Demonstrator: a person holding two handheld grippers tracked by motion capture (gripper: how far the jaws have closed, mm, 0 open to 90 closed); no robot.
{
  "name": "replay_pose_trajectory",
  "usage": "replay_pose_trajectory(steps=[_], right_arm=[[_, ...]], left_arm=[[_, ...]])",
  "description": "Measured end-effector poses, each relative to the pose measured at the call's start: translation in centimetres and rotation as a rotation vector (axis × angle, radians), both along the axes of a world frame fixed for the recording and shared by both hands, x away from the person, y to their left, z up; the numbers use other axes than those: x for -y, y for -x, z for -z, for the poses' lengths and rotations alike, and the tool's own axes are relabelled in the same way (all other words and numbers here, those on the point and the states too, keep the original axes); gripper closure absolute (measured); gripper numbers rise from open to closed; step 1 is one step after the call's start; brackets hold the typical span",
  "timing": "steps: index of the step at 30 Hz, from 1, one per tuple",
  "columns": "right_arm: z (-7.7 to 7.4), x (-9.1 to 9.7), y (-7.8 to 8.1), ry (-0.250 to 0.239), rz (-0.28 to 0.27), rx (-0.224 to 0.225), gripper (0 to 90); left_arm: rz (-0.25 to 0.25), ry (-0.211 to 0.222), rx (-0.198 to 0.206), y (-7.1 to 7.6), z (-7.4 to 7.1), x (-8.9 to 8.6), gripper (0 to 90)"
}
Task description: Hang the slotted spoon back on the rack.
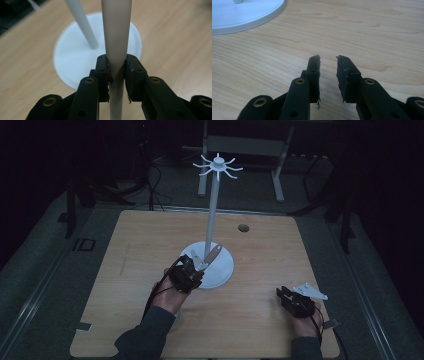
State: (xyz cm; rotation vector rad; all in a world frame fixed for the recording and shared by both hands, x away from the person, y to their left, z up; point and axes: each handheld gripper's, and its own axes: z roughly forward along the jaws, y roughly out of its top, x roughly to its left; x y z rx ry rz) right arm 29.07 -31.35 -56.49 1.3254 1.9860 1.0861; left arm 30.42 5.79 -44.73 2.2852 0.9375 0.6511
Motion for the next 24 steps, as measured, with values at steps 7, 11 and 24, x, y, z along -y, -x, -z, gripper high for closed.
replay_pose_trajectory(steps=[7,11,24], right_arm=[[0.1,-0.1,0.0,0.002,-0.002,0.0,72.1],[0.1,-0.1,0.0,0.004,-0.002,0.0,72.1],[0.1,-0.1,0.0,0.004,-0.003,-0.003,72.1]], left_arm=[[-0.047,0.053,0.086,0.5,-1.3,-0.9,74.6],[-0.064,0.07,0.122,0.6,-1.7,-1.1,74.6],[-0.101,0.147,0.238,0.9,-3.0,-1.6,74.6]])
